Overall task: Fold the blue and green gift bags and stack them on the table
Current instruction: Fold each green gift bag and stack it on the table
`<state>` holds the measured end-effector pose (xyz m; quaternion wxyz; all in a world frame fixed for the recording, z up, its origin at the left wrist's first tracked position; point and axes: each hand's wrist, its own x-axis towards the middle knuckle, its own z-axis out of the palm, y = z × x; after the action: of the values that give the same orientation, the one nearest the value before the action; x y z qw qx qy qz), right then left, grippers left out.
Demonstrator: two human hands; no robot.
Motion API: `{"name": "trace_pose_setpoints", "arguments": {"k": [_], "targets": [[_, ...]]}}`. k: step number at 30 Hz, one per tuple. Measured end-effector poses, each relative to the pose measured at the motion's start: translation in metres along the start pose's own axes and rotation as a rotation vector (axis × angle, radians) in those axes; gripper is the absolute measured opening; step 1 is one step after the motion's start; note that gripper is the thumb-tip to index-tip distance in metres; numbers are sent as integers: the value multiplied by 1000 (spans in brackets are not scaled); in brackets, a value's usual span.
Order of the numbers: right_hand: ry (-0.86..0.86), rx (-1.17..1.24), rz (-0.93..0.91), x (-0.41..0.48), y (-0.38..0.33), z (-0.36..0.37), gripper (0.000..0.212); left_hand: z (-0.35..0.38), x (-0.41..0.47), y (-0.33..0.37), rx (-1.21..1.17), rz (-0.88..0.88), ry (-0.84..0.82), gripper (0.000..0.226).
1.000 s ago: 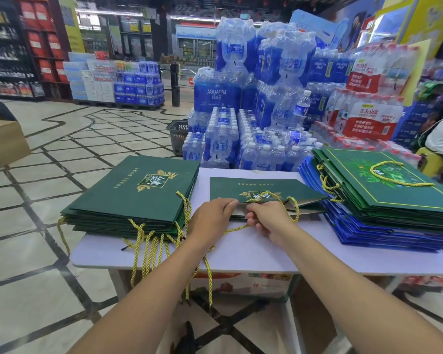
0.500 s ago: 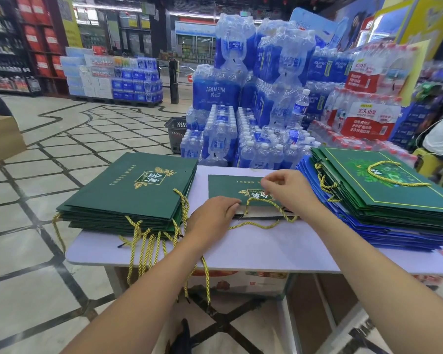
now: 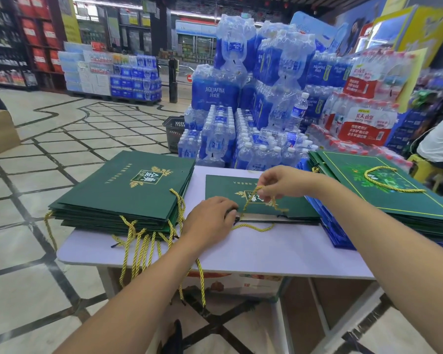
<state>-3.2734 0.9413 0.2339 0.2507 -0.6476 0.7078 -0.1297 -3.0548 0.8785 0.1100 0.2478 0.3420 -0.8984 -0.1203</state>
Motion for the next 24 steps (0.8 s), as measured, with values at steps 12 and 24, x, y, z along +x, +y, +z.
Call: {"name": "trace_pose_setpoints", "arguments": {"k": [12,24], "targets": [[302,288,153,73,25,9,22,6,-2,-1,-18,-16,-72,21],[537,-118,64,112,64,70,31,8,0,-3,30,39,-111,17]]}}
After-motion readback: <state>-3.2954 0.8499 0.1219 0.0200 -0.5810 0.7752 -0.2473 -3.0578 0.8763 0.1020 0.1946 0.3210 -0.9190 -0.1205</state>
